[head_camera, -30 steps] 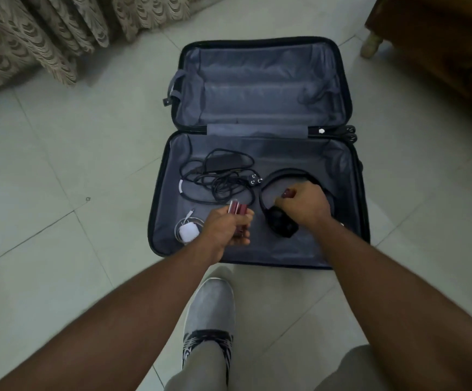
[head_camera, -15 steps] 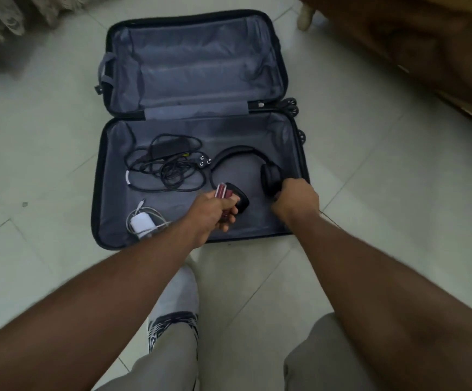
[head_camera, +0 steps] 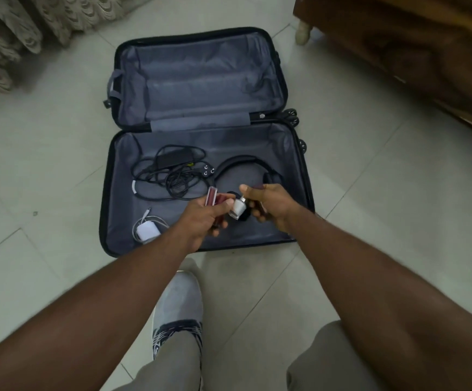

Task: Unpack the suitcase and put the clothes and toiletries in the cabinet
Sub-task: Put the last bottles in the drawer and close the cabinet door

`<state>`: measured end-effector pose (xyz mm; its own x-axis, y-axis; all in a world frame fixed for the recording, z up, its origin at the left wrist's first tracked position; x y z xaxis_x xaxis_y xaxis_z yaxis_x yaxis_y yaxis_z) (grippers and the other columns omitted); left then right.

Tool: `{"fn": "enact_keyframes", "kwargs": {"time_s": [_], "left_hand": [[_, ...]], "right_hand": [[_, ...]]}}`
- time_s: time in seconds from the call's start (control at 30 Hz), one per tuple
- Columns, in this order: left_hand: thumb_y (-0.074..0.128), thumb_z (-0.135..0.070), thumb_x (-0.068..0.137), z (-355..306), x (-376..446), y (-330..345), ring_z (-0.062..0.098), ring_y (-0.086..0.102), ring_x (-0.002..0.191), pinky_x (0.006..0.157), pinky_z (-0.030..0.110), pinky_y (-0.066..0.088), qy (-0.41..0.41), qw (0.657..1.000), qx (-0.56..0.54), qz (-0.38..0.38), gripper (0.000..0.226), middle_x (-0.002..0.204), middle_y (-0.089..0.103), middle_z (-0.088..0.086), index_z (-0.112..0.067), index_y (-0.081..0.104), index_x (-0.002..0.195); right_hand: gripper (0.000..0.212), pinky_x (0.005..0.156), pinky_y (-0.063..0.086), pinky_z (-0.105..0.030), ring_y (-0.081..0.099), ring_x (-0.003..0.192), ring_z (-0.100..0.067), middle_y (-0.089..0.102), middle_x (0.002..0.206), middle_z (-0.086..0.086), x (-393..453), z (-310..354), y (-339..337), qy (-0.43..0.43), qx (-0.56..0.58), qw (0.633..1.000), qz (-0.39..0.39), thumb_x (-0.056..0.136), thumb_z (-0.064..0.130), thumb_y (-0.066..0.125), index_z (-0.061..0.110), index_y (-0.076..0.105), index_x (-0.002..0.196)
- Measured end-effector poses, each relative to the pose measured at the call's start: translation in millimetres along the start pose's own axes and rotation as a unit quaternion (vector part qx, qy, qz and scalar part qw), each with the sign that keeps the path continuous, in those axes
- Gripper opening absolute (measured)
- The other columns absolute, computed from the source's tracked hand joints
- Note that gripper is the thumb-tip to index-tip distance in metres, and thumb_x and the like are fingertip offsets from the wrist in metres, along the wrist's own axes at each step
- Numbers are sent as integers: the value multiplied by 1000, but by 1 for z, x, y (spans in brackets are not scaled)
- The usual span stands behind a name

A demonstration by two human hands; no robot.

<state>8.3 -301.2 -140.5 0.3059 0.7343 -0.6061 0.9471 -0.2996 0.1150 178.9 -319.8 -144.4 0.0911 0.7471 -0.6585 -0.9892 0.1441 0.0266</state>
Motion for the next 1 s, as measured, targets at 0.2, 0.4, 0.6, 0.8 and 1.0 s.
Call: {"fn": "enact_keyframes", "kwargs": {"time_s": [0.2,0.4,0.6,0.8,1.0], "left_hand": [[81,-12,86,-2,-5,-23,15,57,52,42,23,40,9,997,-49,-55,14,77,70,7,-11,73,99],[74,-5,88,-2,-13,-60,19,59,51,41,26,43,-11,992,-73,-104,30,87,72,19,10,67,114],[68,-25,97,-10,-8,-86,15,61,57,46,24,44,-20,987,-95,-126,28,94,78,15,-1,70,111],[63,-43,100,-51,-57,-81,15,65,64,52,25,52,-91,987,-64,-116,36,81,71,8,-8,71,109],[65,-41,99,-154,-188,-33,15,64,67,58,28,51,-126,990,22,-63,34,84,70,7,-9,73,107]], "right_hand": [[47,54,52,-27,64,66,-18,72,79,-6,10,-10,50,66,47,996,-35,82,52,82,9,78,101],[37,59,57,-32,73,66,-23,78,86,-13,12,-6,83,69,40,997,-1,77,26,89,7,75,104],[19,51,44,-25,71,60,-21,77,89,-13,11,13,80,53,88,995,-10,76,7,77,7,74,95],[20,49,50,-26,71,69,-25,75,95,-13,-56,21,72,94,232,967,-38,91,19,65,11,70,108],[21,65,53,-33,73,79,-29,74,93,-13,-214,77,78,127,272,953,-47,94,13,53,9,67,109]]}}
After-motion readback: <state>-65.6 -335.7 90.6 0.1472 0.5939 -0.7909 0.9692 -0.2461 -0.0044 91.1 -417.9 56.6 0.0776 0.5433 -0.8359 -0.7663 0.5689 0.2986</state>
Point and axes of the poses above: each hand's wrist, its own x-axis towards the middle knuckle, its own y-axis out of the palm, z = x × y, the point moved 10 cm from there along x, towards the middle knuckle
